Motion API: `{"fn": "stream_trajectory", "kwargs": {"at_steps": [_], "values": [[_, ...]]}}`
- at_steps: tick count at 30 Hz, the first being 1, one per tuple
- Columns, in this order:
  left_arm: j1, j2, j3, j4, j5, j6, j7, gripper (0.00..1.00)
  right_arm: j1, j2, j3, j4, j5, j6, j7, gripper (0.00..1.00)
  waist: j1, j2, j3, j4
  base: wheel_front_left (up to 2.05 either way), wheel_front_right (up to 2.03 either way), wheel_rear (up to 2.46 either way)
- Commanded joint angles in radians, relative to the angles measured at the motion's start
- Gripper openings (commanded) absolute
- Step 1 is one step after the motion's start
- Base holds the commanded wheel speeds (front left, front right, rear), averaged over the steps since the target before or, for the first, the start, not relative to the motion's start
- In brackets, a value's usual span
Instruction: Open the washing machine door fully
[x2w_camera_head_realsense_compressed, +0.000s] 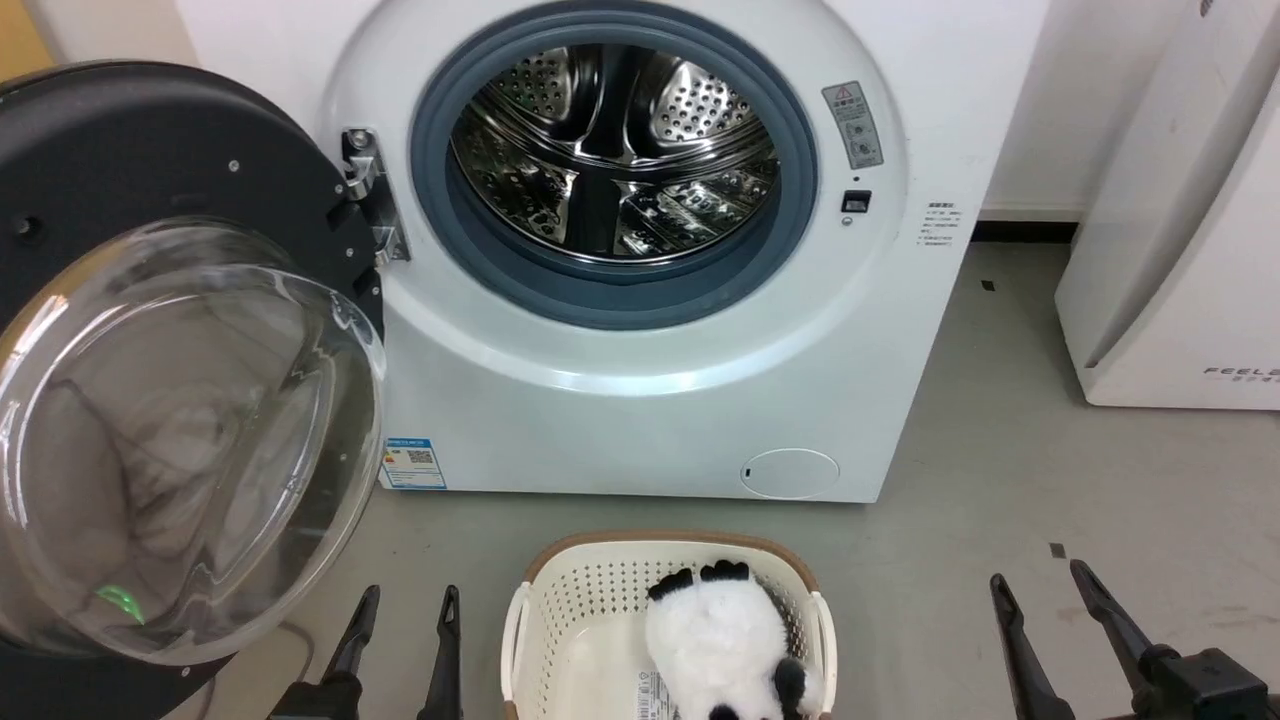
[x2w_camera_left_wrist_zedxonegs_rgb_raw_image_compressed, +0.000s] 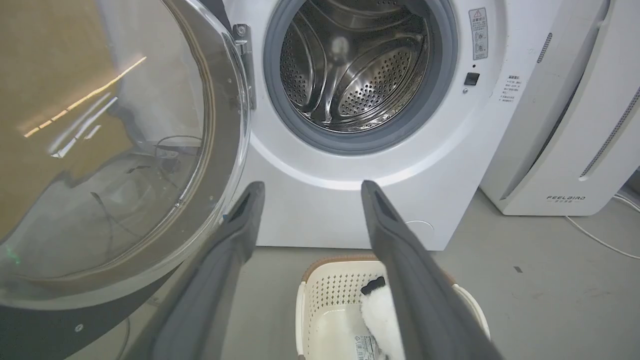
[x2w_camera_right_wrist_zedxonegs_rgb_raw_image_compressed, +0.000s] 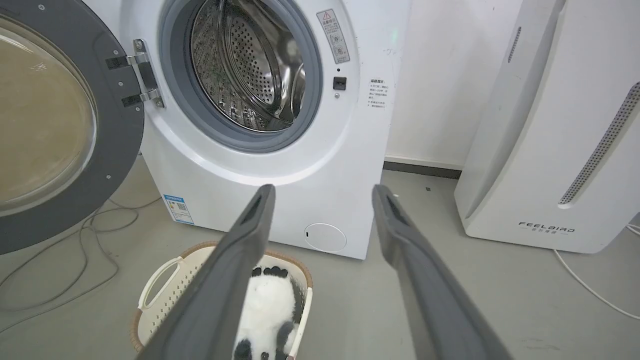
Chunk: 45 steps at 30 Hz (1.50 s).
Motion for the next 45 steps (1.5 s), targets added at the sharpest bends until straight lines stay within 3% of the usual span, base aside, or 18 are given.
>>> {"fn": "stream_trajectory", "kwargs": {"at_steps": [1,11,12,45], "values": [[-0.008,0.004,0.005,0.007,-0.003,-0.003,-0.005,1.00,0.012,0.002,0.002,0.003,0.007,0.001,-0.006,1.00,0.0001,0.0000,0.003,-0.004,0.00,0.00,0.00],[-0.012,0.003,0.017,0.008,-0.014,-0.010,-0.005,1.00,0.008,0.002,0.007,0.022,0.017,0.001,-0.018,1.00,0.0001,0.0000,0.010,-0.007,0.00,0.00,0.00],[0.000,0.000,0.014,0.006,-0.012,-0.007,0.001,0.00,0.000,0.000,0.004,0.019,0.011,0.000,-0.009,0.00,0.0001,0.0000,0.010,-0.007,0.00,0.00,0.00],[-0.032,-0.025,0.053,-0.014,0.043,-0.031,0.063,0.00,-0.049,0.001,0.014,0.043,-0.002,0.000,0.011,0.00,0.0001,0.0000,0.015,-0.015,0.00,0.00,0.00]]}}
